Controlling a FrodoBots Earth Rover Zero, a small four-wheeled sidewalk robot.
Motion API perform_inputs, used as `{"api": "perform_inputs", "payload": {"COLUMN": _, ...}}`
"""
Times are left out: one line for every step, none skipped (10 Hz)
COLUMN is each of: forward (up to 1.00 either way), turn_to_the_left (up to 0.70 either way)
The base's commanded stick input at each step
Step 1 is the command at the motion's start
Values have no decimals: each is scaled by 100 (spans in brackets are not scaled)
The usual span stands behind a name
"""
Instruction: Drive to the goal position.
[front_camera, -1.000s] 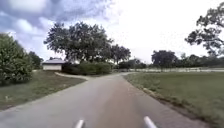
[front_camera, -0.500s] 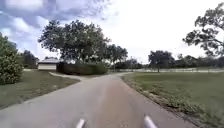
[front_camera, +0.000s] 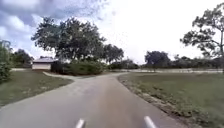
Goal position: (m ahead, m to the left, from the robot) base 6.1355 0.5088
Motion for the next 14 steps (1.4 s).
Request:
{"api": "perform_inputs", "payload": {"forward": 69, "turn_to_the_left": 34}}
{"api": "perform_inputs", "payload": {"forward": 69, "turn_to_the_left": 34}}
{"api": "perform_inputs", "payload": {"forward": 69, "turn_to_the_left": 34}}
{"api": "perform_inputs", "payload": {"forward": 69, "turn_to_the_left": 34}}
{"api": "perform_inputs", "payload": {"forward": 69, "turn_to_the_left": 34}}
{"api": "perform_inputs", "payload": {"forward": 69, "turn_to_the_left": 34}}
{"api": "perform_inputs", "payload": {"forward": 69, "turn_to_the_left": 33}}
{"api": "perform_inputs", "payload": {"forward": 69, "turn_to_the_left": 14}}
{"api": "perform_inputs", "payload": {"forward": 69, "turn_to_the_left": 3}}
{"api": "perform_inputs", "payload": {"forward": 69, "turn_to_the_left": 3}}
{"api": "perform_inputs", "payload": {"forward": 69, "turn_to_the_left": 3}}
{"api": "perform_inputs", "payload": {"forward": 69, "turn_to_the_left": 3}}
{"api": "perform_inputs", "payload": {"forward": 69, "turn_to_the_left": 3}}
{"api": "perform_inputs", "payload": {"forward": 69, "turn_to_the_left": 3}}
